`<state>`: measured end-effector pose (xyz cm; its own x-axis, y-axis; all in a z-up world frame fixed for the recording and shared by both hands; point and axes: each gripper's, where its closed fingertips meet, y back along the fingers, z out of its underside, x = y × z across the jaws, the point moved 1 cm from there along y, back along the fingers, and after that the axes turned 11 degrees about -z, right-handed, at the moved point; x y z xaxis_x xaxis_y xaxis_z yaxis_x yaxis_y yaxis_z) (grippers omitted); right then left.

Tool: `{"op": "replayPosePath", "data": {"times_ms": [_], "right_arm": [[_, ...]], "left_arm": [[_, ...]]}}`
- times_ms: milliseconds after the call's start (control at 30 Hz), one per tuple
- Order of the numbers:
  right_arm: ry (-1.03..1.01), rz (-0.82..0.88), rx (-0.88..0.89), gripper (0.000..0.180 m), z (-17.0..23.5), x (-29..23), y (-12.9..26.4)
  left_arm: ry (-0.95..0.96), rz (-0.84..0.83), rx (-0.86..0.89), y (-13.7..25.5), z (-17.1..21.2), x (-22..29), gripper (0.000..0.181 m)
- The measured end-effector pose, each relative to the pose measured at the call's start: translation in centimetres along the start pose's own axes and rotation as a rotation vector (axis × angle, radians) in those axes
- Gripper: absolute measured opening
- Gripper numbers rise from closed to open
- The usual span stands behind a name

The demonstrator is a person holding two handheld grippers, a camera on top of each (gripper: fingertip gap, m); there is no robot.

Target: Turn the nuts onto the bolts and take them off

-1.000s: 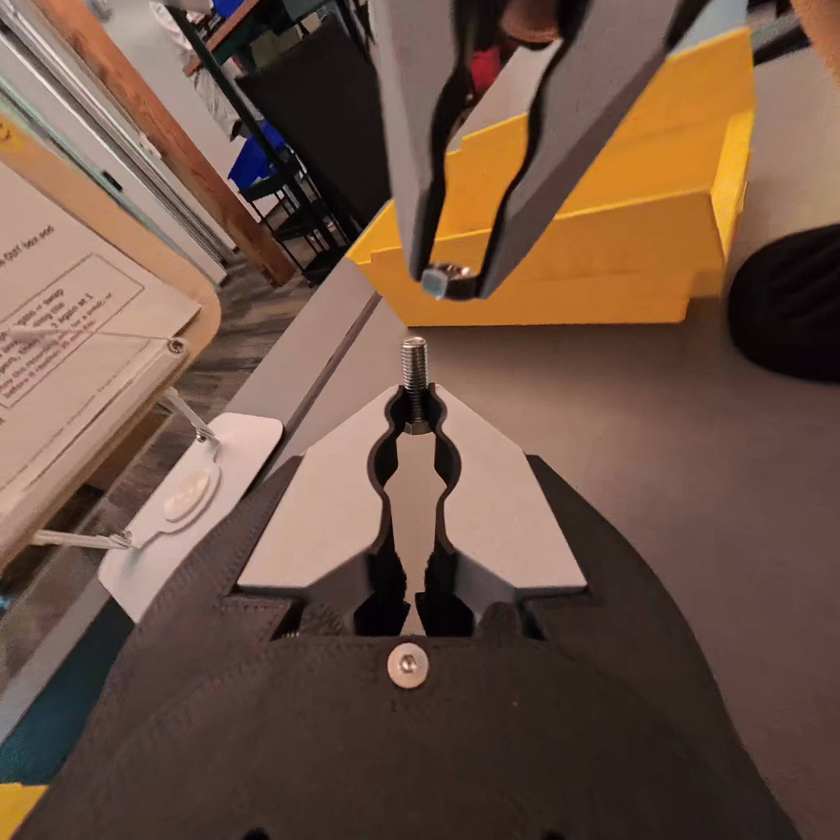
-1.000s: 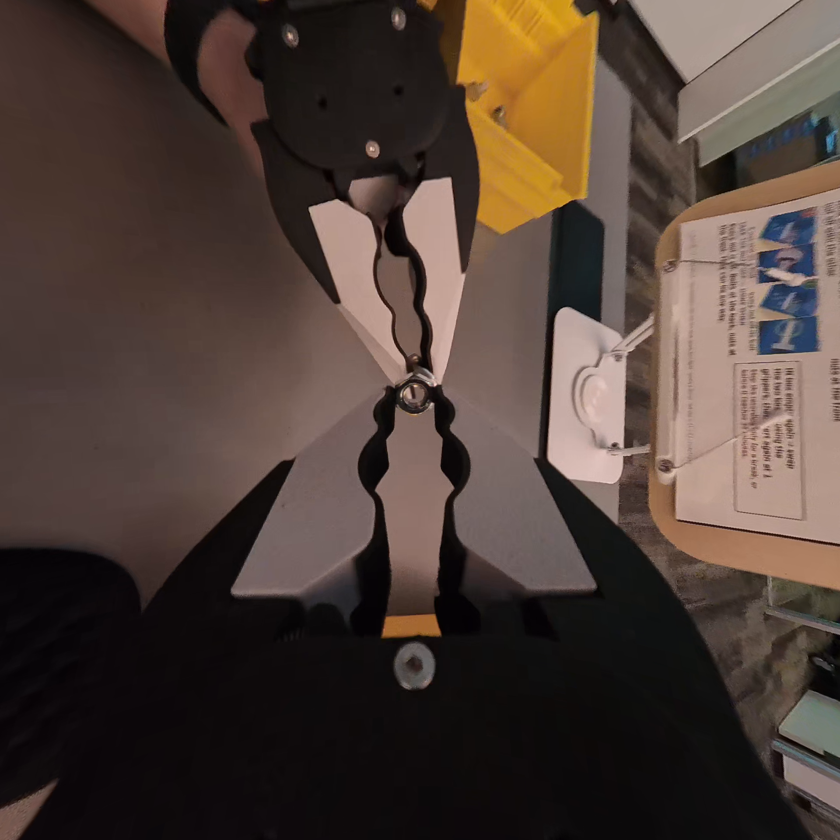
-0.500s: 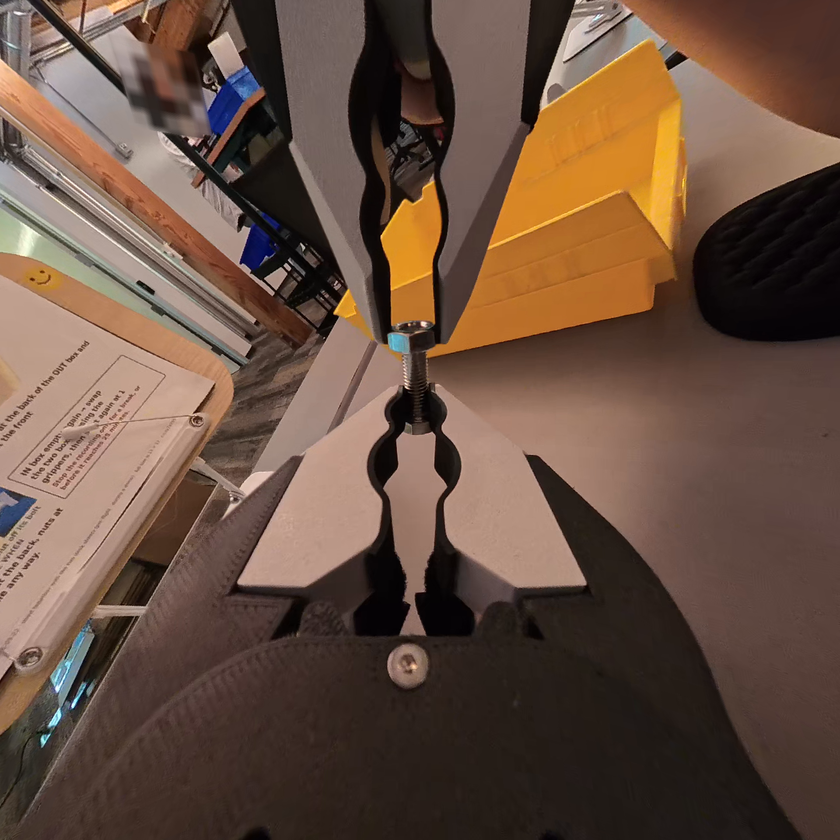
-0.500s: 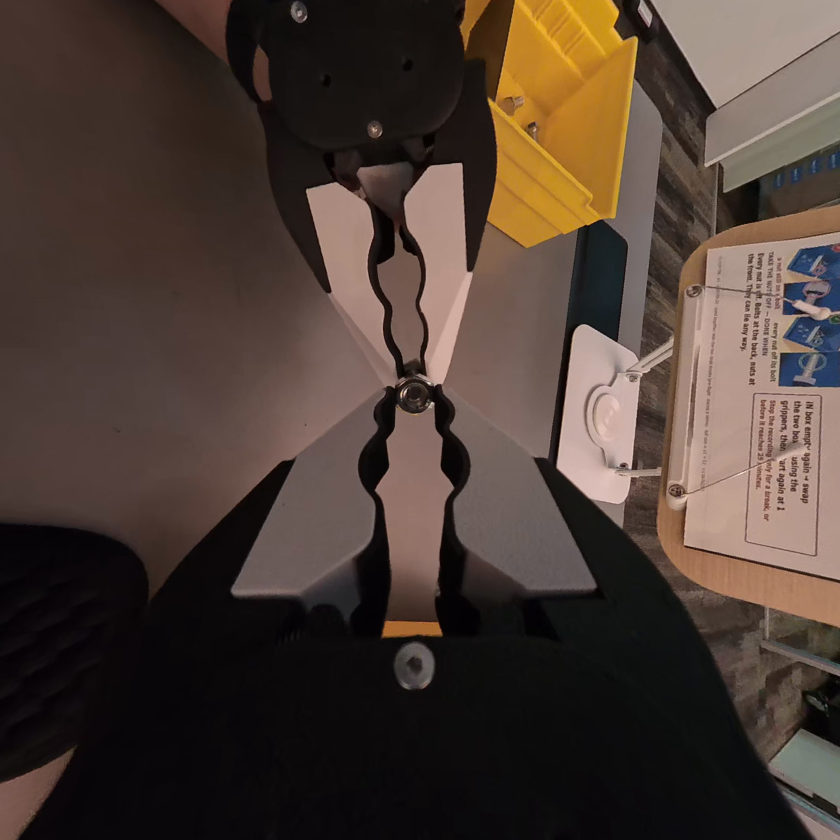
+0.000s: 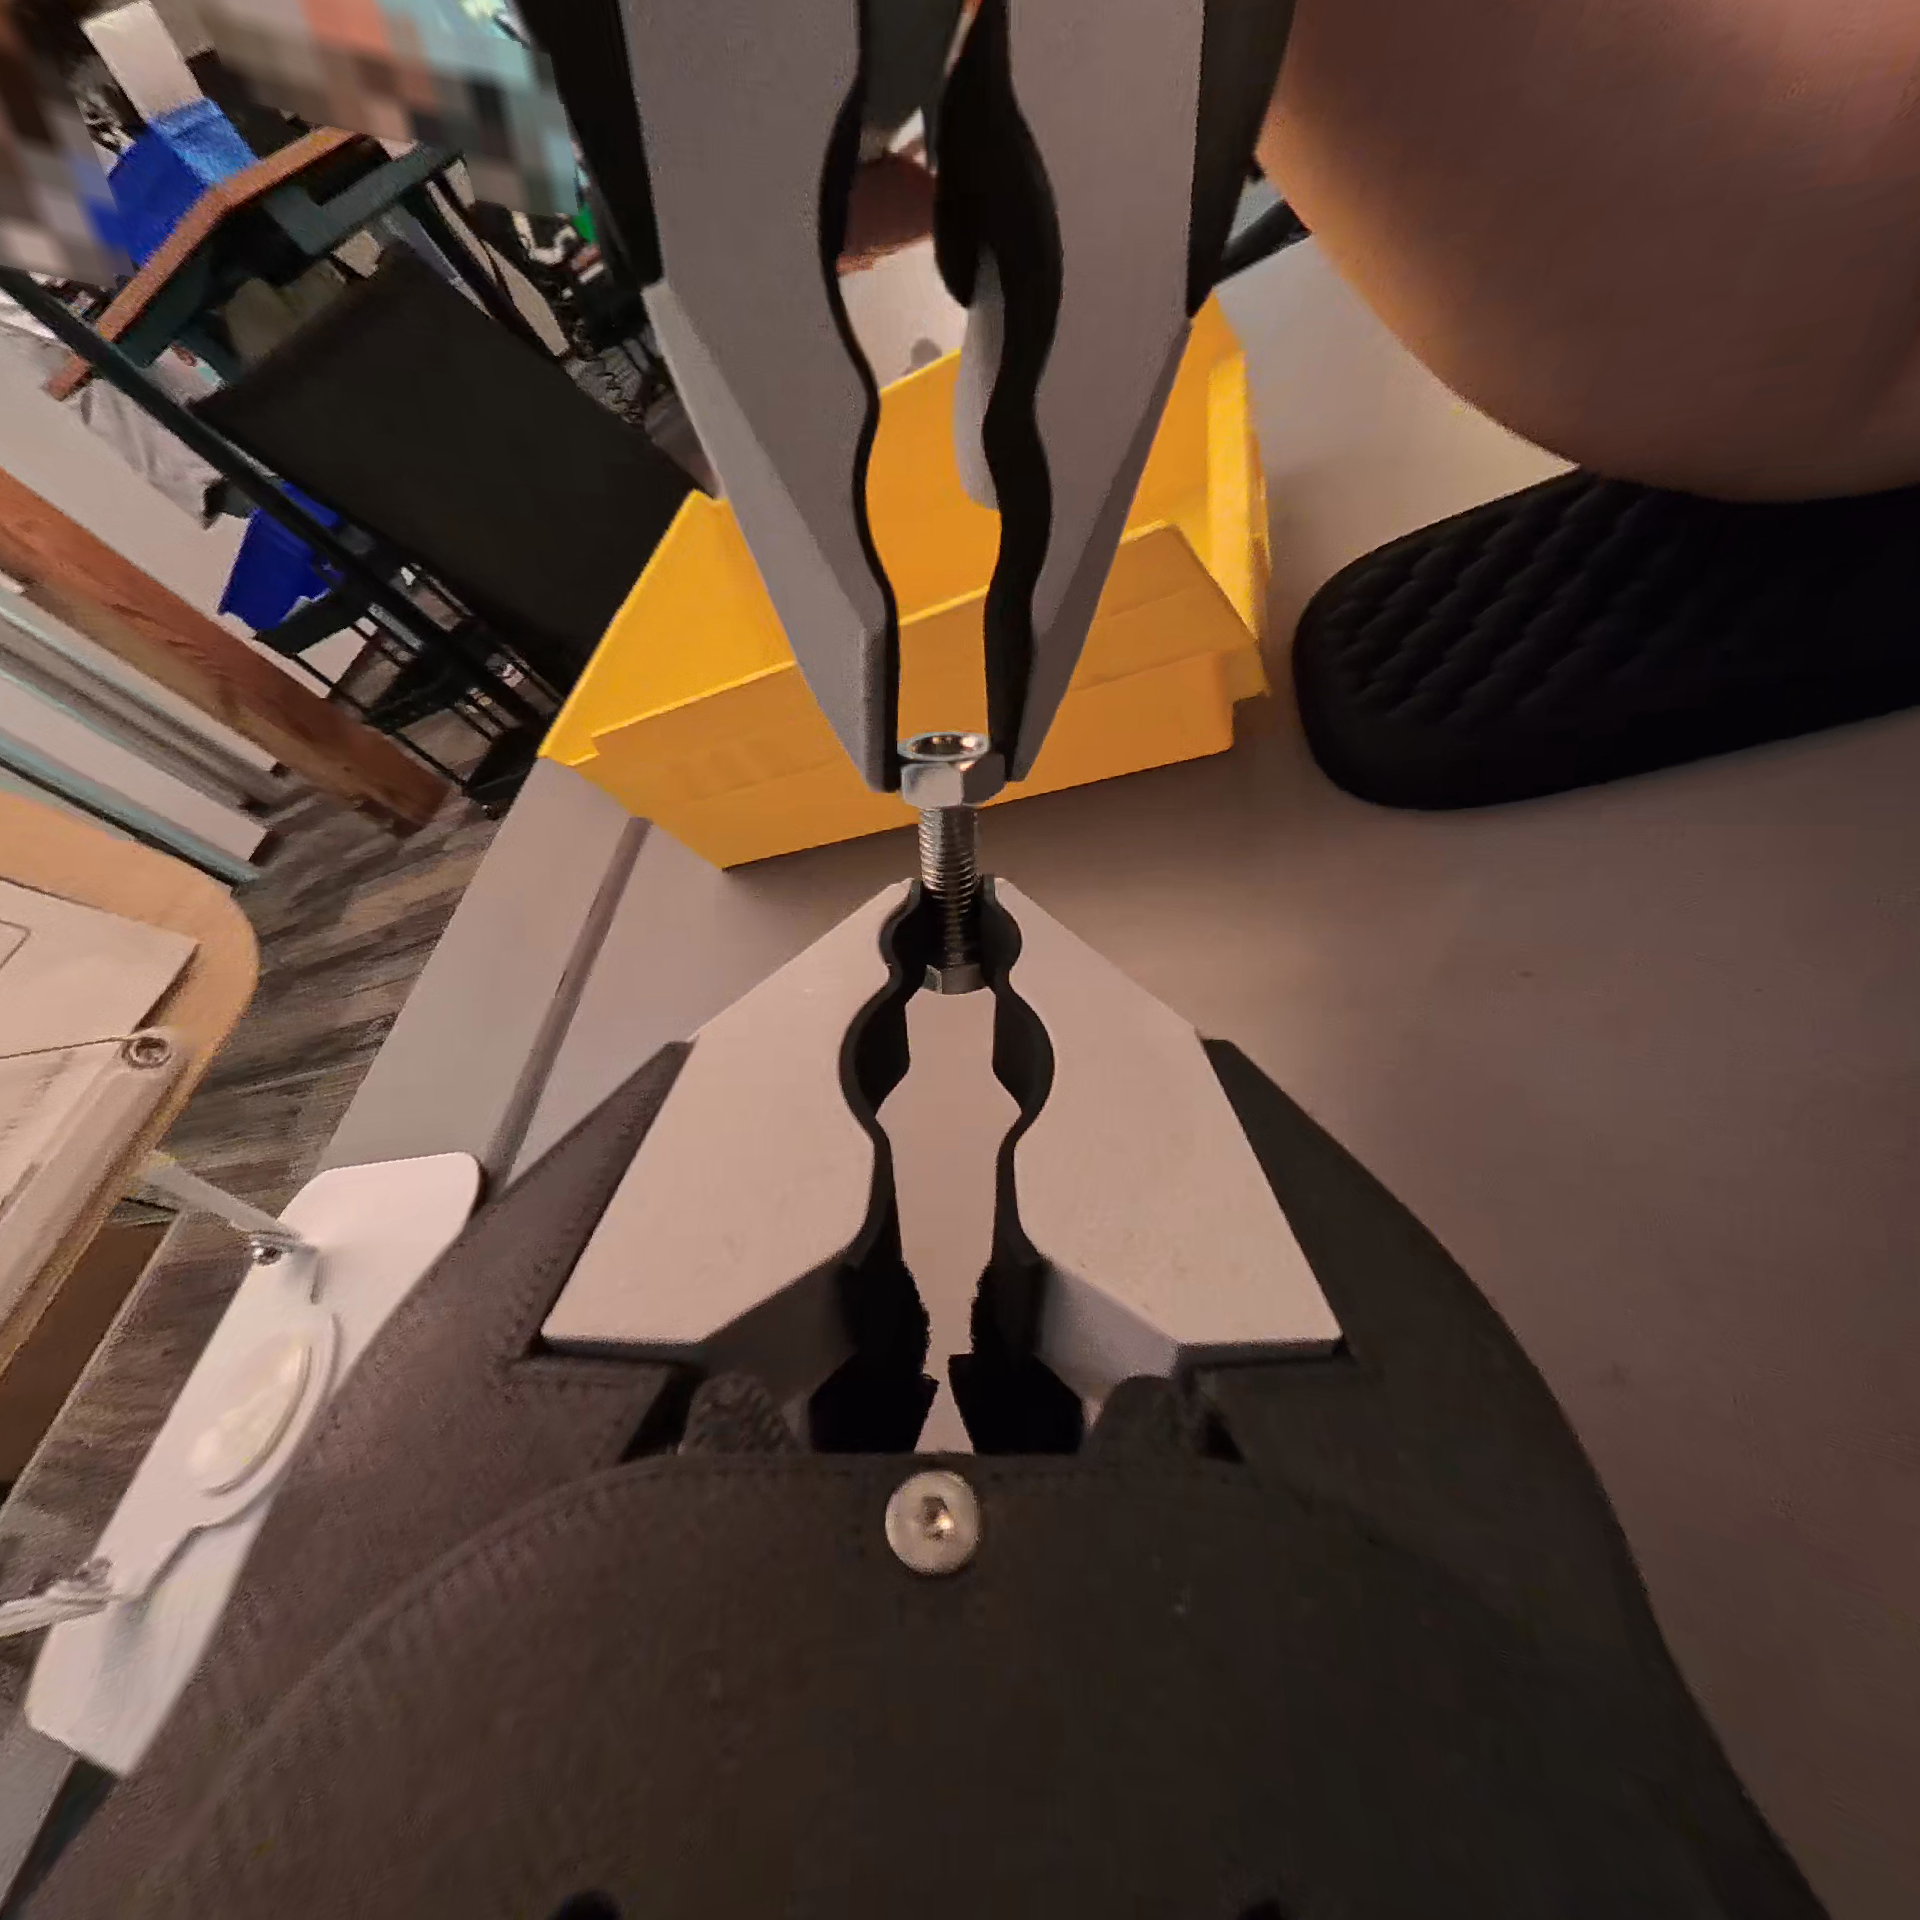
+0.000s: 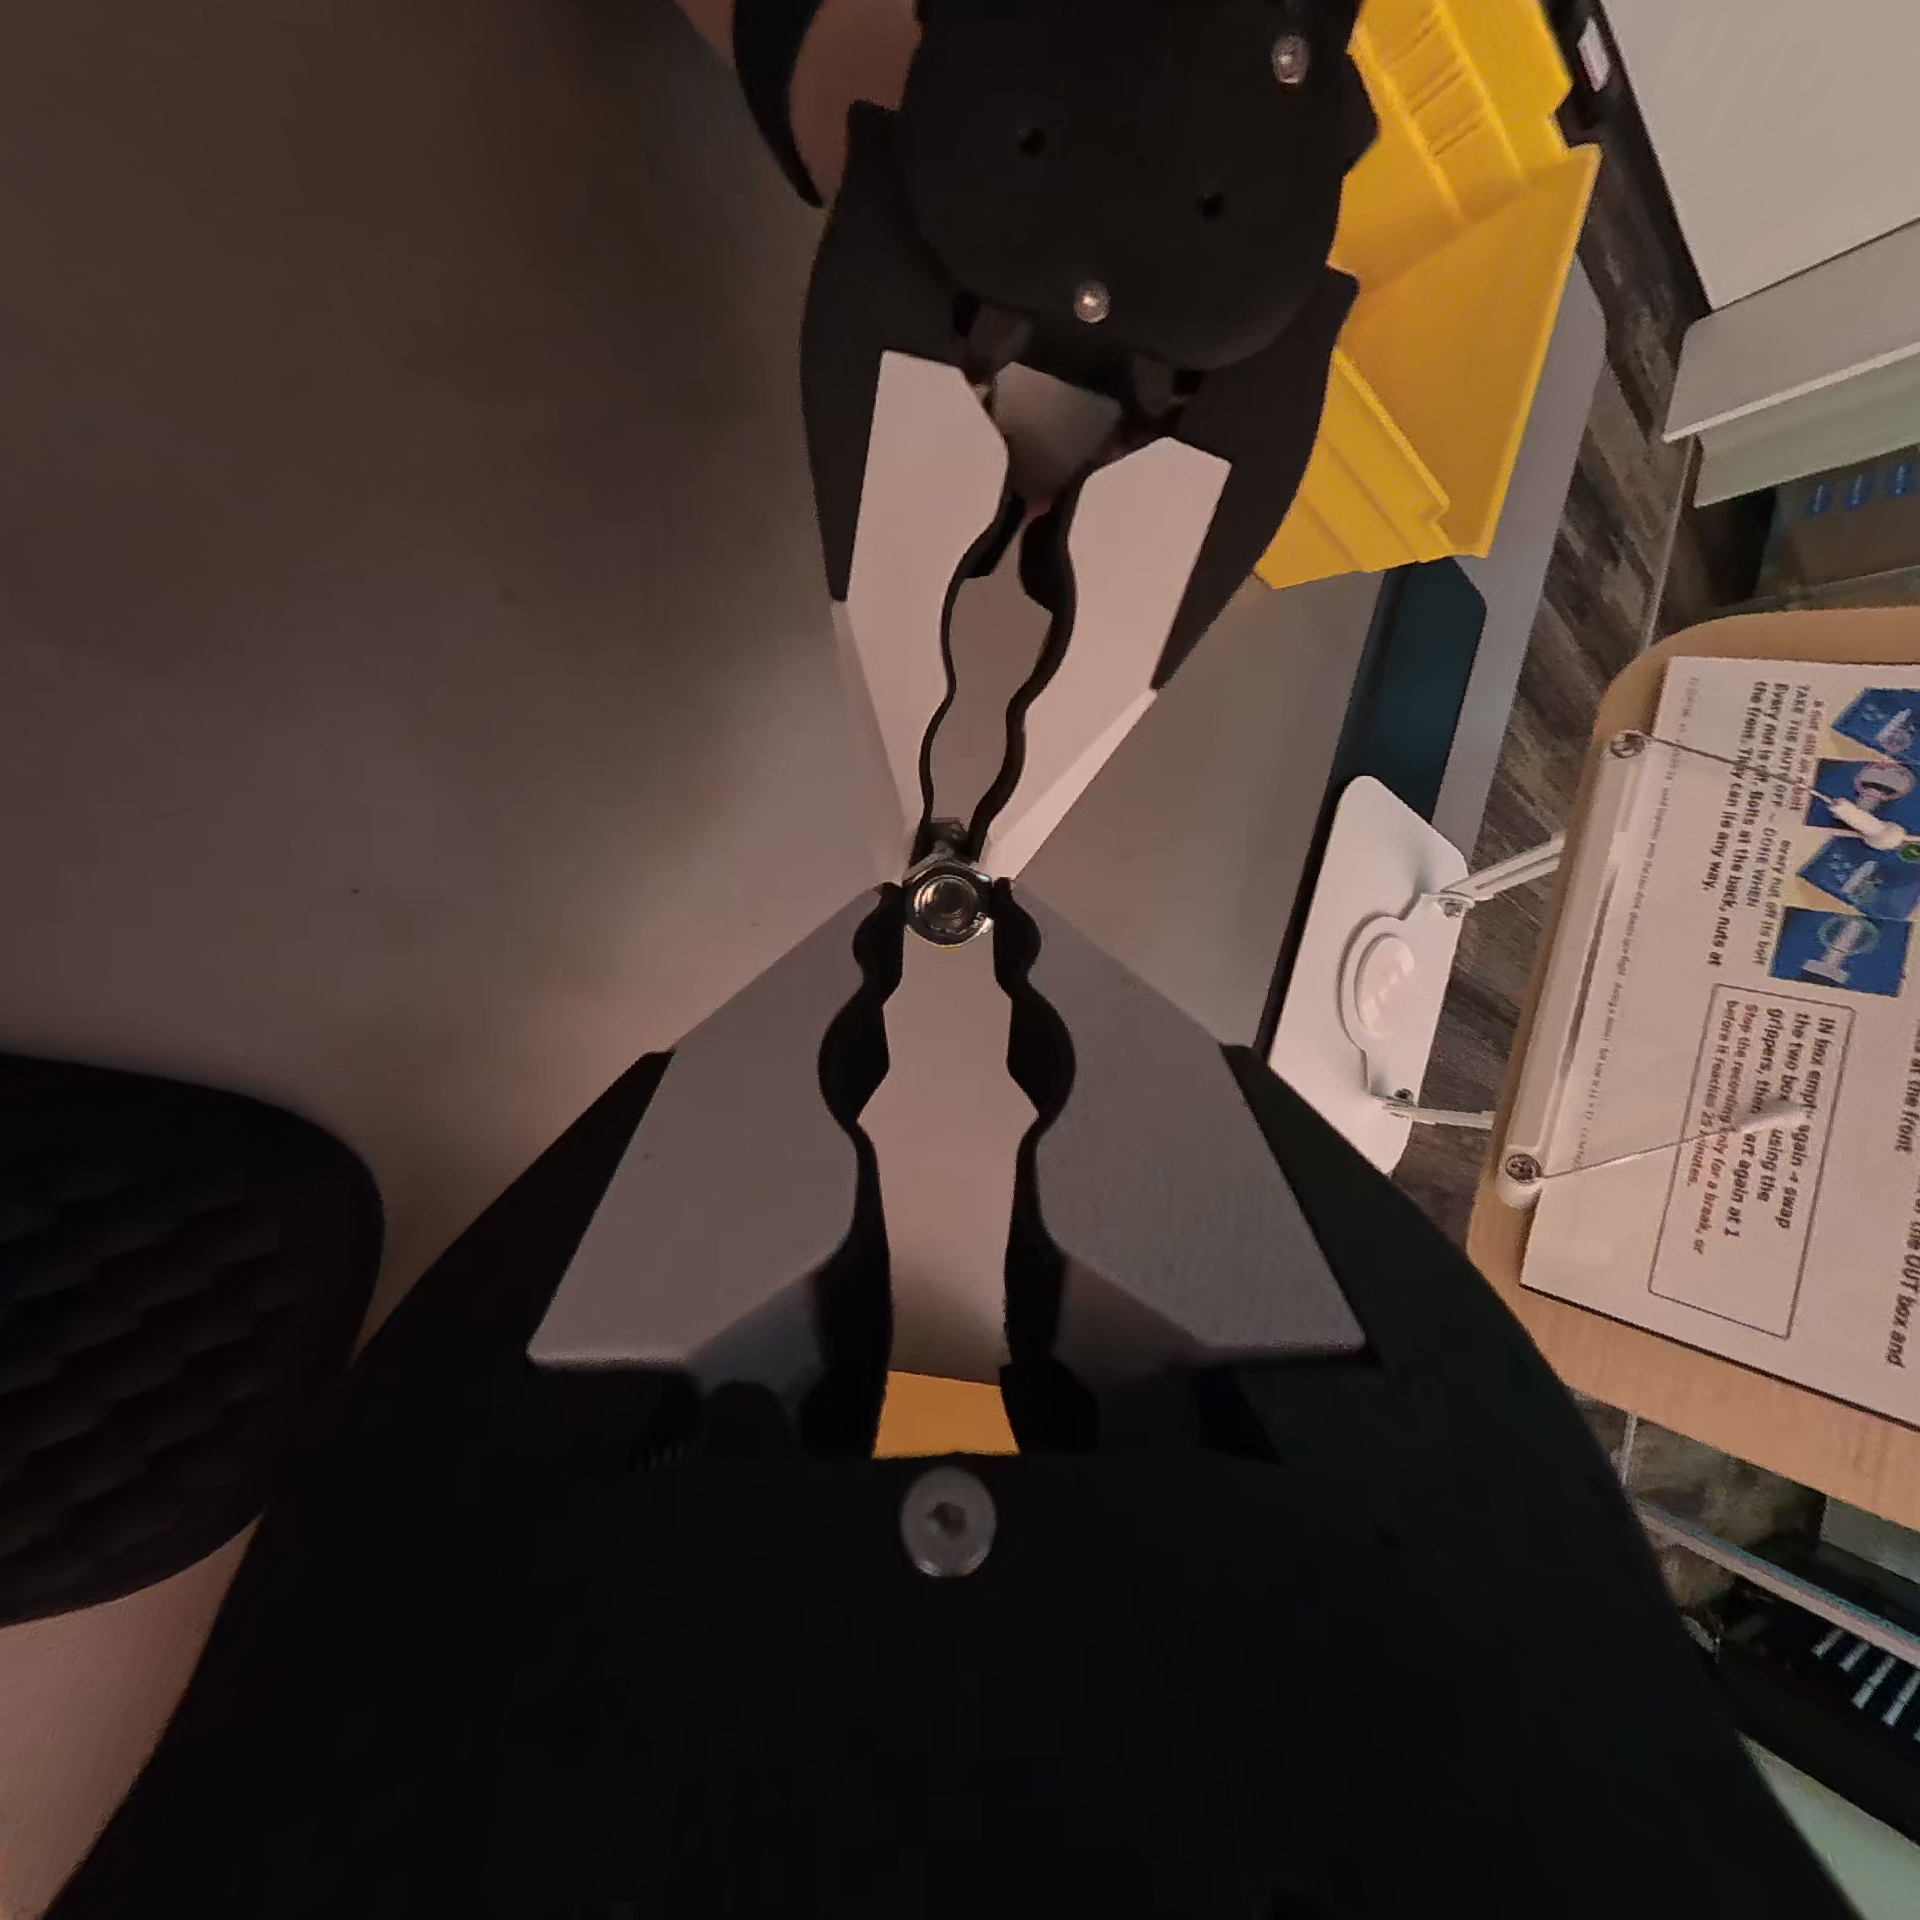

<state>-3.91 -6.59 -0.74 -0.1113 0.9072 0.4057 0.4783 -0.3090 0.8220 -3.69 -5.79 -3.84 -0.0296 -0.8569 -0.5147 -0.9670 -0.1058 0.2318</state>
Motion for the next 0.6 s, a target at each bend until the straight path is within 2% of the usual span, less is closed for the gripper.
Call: {"op": "replayPosePath", "data": {"times_ms": [133,400,600], "right_arm": [[-0.154,0.002,0.054,0.016,-0.1,0.9,0.5],[-0.643,-0.021,0.233,0.015,0.0,4.2,0.6],[-0.832,-0.031,0.354,0.015,-0.3,6.1,0.4]], "left_arm": [[-0.025,-0.082,-0.004,0.1,-0.4,-1.0,0.007],[-0.062,-0.279,-0.118,0.7,0.0,-4.3,0.007],[-0.119,-0.383,-0.211,1.6,0.4,-6.2,0.007]]}}
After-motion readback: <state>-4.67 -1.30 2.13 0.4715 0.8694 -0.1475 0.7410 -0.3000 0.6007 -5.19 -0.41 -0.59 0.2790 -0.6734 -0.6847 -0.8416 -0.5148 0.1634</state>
